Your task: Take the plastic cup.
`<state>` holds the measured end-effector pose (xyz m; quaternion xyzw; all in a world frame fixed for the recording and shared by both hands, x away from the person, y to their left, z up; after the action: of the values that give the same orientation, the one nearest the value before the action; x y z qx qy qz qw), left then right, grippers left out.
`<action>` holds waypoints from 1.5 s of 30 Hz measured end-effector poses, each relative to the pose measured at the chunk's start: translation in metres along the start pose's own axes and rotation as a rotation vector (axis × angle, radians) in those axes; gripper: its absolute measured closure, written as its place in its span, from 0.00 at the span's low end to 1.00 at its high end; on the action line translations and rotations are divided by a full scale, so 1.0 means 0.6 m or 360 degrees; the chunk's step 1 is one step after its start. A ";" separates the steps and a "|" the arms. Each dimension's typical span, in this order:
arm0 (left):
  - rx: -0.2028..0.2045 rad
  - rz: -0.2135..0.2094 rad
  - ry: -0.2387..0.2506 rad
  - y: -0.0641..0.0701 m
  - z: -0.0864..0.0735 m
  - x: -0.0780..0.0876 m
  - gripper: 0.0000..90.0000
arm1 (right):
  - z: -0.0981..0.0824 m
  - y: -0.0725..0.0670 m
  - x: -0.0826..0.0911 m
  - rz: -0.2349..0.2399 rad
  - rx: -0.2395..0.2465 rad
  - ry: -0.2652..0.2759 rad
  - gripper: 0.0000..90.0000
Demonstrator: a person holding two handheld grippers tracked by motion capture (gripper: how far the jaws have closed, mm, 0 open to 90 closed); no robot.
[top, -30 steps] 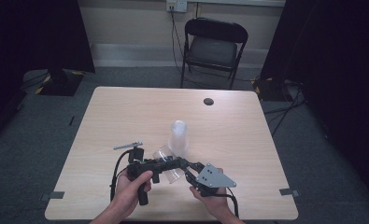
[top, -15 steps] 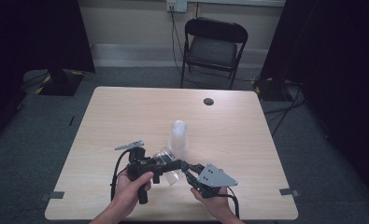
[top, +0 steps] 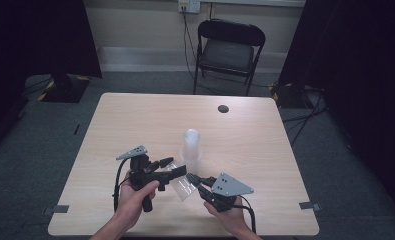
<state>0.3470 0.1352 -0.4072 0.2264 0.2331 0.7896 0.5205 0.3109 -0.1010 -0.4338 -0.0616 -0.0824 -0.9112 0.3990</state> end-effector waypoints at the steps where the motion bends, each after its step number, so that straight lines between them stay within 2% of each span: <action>1: -0.0006 0.0021 -0.0007 0.000 0.001 0.000 0.18 | -0.001 0.002 -0.001 0.0000 -0.0003 -0.0011 1.00; 3: -0.0023 0.0032 0.0015 -0.001 0.002 0.000 0.18 | -0.002 0.006 -0.003 0.0014 -0.0016 -0.0040 1.00; 6: -0.0044 0.0034 0.0009 -0.001 0.002 0.001 0.21 | -0.003 0.009 -0.005 0.0017 -0.0033 -0.0068 1.00; 8: -0.0088 0.0038 0.0015 0.002 0.002 0.002 0.21 | -0.004 0.015 -0.006 0.0024 -0.0069 -0.0118 1.00; 12: -0.0176 0.0078 0.0013 0.007 0.004 0.003 0.21 | -0.005 0.021 -0.006 0.0032 -0.0099 -0.0158 1.00; 14: -0.0238 0.0127 -0.0007 0.010 0.004 0.003 0.21 | -0.004 0.022 -0.007 0.0040 -0.0111 -0.0175 1.00; 16: -0.0259 0.0142 -0.0028 0.010 0.003 0.005 0.21 | -0.003 0.024 -0.007 0.0055 -0.0120 -0.0185 1.00; 17: -0.0309 0.0178 -0.0085 0.013 -0.001 0.007 0.20 | 0.000 0.027 -0.009 0.0077 -0.0121 -0.0214 1.00; 19: -0.0324 0.0187 -0.0096 0.014 -0.002 0.008 0.18 | 0.001 0.032 -0.010 0.0089 -0.0130 -0.0252 1.00; 20: -0.0357 0.0179 -0.0105 0.016 -0.004 0.011 0.18 | 0.001 0.036 -0.010 0.0095 -0.0148 -0.0264 1.00; 22: -0.0373 0.0165 -0.0131 0.016 -0.005 0.013 0.18 | -0.003 0.044 -0.009 0.0085 -0.0169 -0.0301 1.00; 24: -0.0451 0.0122 -0.0204 0.016 -0.012 0.016 0.17 | -0.008 0.049 -0.005 0.0103 -0.0207 -0.0330 1.00; 25: -0.0451 0.0122 -0.0204 0.016 -0.012 0.016 0.17 | -0.008 0.049 -0.005 0.0103 -0.0207 -0.0330 1.00; 26: -0.0501 0.0089 -0.0215 0.016 -0.017 0.017 0.17 | -0.011 0.053 0.000 0.0117 -0.0240 -0.0358 1.00; 27: -0.0501 0.0089 -0.0215 0.016 -0.017 0.017 0.17 | -0.012 0.055 0.001 0.0131 -0.0276 -0.0365 1.00; 28: -0.0534 0.0087 -0.0249 0.016 -0.022 0.016 0.17 | -0.012 0.056 0.001 0.0137 -0.0296 -0.0371 1.00; 29: -0.0534 0.0087 -0.0249 0.016 -0.022 0.016 0.17 | -0.012 0.056 0.001 0.0137 -0.0296 -0.0371 1.00; 30: -0.0572 0.0076 -0.0256 0.016 -0.027 0.017 0.17 | -0.010 0.058 0.001 0.0151 -0.0328 -0.0384 1.00; 33: -0.0595 0.0073 -0.0259 0.016 -0.030 0.017 0.19 | -0.005 0.060 -0.001 0.0197 -0.0346 -0.0422 1.00; 34: -0.0629 0.0083 -0.0278 0.015 -0.036 0.014 0.19 | -0.005 0.062 -0.001 0.0210 -0.0352 -0.0442 1.00; 35: -0.0629 0.0083 -0.0278 0.015 -0.036 0.014 0.19 | -0.005 0.065 -0.002 0.0203 -0.0364 -0.0473 1.00; 37: -0.0661 0.0095 -0.0337 0.012 -0.045 0.011 0.19 | -0.007 0.069 0.000 0.0188 -0.0383 -0.0478 1.00; 38: -0.0686 0.0108 -0.0376 0.010 -0.050 0.010 0.19 | -0.011 0.076 0.001 0.0201 -0.0409 -0.0520 1.00; 39: -0.0686 0.0108 -0.0376 0.010 -0.050 0.010 0.19 | -0.011 0.076 0.001 0.0201 -0.0409 -0.0520 1.00; 40: -0.0709 0.0092 -0.0417 0.009 -0.055 0.011 0.20 | -0.013 0.083 0.002 0.0201 -0.0418 -0.0568 1.00; 42: -0.0754 0.0120 -0.0454 0.008 -0.058 0.012 0.21 | -0.012 0.089 0.005 0.0197 -0.0422 -0.0603 1.00; 43: -0.0754 0.0120 -0.0454 0.008 -0.058 0.012 0.21 | -0.012 0.091 0.007 0.0190 -0.0433 -0.0612 1.00; 44: -0.0801 0.0157 -0.0467 0.009 -0.063 0.012 0.20 | -0.011 0.094 0.009 0.0184 -0.0433 -0.0614 1.00; 45: -0.0801 0.0157 -0.0467 0.009 -0.063 0.012 0.20 | -0.011 0.094 0.009 0.0184 -0.0433 -0.0614 1.00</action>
<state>0.3183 0.1349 -0.4329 0.2130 -0.0590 0.8057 0.5495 0.3486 -0.1438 -0.4334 -0.2924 -0.0299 -0.8609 0.4153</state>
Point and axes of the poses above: each handheld gripper's, and its own axes: x roughly backward along the jaws, z roughly out of its top, y roughly to its right, the point moved 1 cm from there along -x, roughly forward along the jaws, and after that the axes turned 9 degrees about -z, right-handed, at the moved point
